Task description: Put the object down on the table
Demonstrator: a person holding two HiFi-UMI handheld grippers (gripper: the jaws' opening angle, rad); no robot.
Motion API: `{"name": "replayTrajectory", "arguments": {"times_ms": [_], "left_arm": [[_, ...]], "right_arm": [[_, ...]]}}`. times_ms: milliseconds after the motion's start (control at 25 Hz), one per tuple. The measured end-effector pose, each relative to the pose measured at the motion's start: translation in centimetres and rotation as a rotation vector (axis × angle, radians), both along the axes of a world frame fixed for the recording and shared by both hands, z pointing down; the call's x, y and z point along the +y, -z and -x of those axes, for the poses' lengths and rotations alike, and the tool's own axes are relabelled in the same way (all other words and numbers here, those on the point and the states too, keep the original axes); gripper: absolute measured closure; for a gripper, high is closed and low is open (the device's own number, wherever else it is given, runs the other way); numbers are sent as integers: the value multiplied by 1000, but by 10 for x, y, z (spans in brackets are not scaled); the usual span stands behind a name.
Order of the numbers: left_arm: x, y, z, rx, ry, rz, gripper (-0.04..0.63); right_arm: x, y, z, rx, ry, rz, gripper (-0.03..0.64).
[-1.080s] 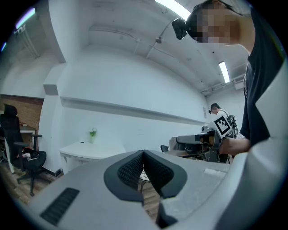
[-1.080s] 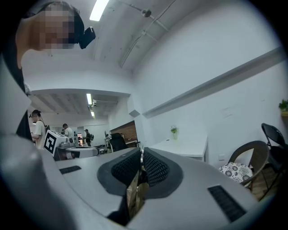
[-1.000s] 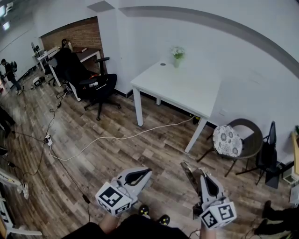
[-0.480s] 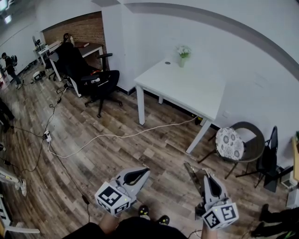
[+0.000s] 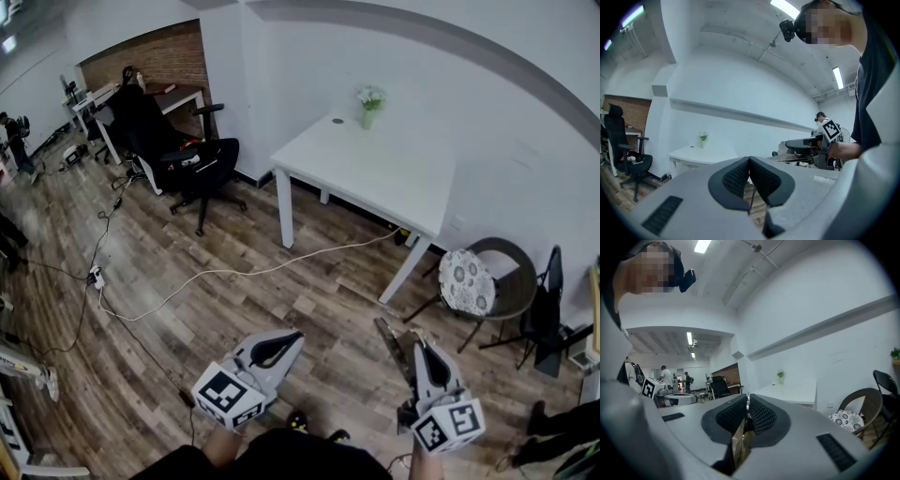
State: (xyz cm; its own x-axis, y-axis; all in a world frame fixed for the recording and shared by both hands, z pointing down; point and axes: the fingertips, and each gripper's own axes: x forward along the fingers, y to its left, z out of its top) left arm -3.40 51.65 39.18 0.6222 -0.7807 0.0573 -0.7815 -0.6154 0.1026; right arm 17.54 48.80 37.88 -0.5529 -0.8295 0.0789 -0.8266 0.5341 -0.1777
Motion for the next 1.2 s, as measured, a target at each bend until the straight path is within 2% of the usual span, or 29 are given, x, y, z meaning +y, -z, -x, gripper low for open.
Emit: {"name": "replayTrajectory", "arguments": {"times_ms": [320,720,1200], "left_arm": [[-15,6,17,-9,-14,-22,595],[-42,-7,17,-17,0,-1,595],[-141,-4,21,-17,89,-11,595]], "right_arm": [[-9,1,19,-4,1,-13,592],[-44,-6,21,-13,13,-6,592],[-158,-8,25,-30,104,-29,592]]}}
